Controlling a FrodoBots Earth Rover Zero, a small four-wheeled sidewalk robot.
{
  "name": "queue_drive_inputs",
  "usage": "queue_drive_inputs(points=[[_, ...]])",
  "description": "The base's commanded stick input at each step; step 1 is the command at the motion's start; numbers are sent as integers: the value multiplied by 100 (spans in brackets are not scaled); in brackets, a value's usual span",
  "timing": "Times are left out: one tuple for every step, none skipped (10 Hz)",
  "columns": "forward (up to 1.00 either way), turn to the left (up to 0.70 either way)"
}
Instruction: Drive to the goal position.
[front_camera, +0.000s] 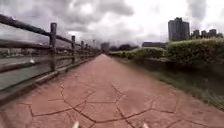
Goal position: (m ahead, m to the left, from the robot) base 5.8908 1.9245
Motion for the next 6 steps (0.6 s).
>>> queue_drive_inputs(points=[[100, 16], [100, 0], [100, 0], [100, 0], [100, 0], [100, 3]])
